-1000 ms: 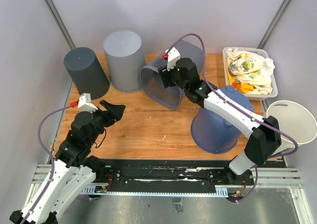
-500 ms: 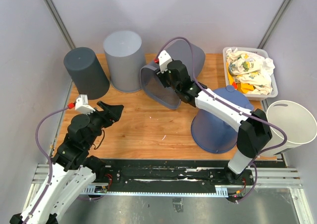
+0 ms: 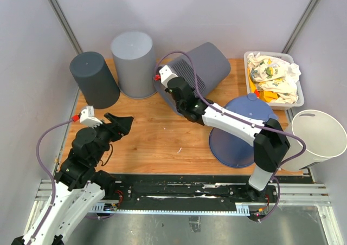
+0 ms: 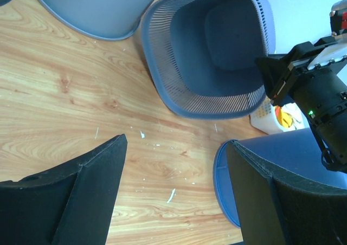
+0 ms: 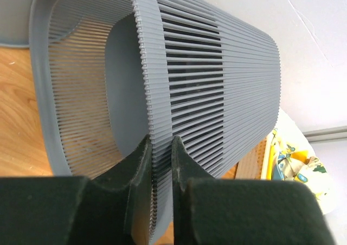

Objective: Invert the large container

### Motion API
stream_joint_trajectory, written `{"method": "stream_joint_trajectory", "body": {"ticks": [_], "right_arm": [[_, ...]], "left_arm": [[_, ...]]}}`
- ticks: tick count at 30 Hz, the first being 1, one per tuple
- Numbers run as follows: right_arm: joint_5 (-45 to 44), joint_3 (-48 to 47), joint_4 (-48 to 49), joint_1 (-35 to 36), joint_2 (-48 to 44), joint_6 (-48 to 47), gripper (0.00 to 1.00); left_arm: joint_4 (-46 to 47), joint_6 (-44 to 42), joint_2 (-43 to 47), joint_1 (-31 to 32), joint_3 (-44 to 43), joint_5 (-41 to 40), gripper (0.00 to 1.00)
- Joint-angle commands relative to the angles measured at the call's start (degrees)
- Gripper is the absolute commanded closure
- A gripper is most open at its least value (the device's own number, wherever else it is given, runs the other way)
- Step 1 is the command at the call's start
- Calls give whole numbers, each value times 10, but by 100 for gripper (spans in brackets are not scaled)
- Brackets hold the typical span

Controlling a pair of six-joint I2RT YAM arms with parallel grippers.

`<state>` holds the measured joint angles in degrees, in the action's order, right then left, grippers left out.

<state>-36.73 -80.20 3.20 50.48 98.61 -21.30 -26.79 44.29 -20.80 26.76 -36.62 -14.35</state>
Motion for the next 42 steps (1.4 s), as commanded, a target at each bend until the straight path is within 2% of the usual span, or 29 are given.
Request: {"method": "stream_joint_trajectory", "body": {"ticks": [1,9,17,20,25,28,33,42], "right_arm": [[8,-13,-45,45,12,63,92],[20,-93,-98,122,49,78,91],[83,-191,-175,158,106,139,89],[85,-202,-175,158,122,146,79],[84,-187,-161,156,106,148,47],[85,-169,-156,152,75,155,35],[72,-136,-139,121,12,171,32],[140,-74,-78,-37,-52,251,28]], "left_arm": [[-18,-11,17,0,-16,-15,21],[-45,-13,41,0,-28,-27,21],[-81,-12,70,0,-44,-47,21],[-91,-7,76,0,-40,-50,21],[-96,-3,78,0,-35,-58,21],[-87,3,72,0,-32,-56,21],[-62,14,51,1,-20,-44,21],[-9,21,5,0,-6,-21,22]]}}
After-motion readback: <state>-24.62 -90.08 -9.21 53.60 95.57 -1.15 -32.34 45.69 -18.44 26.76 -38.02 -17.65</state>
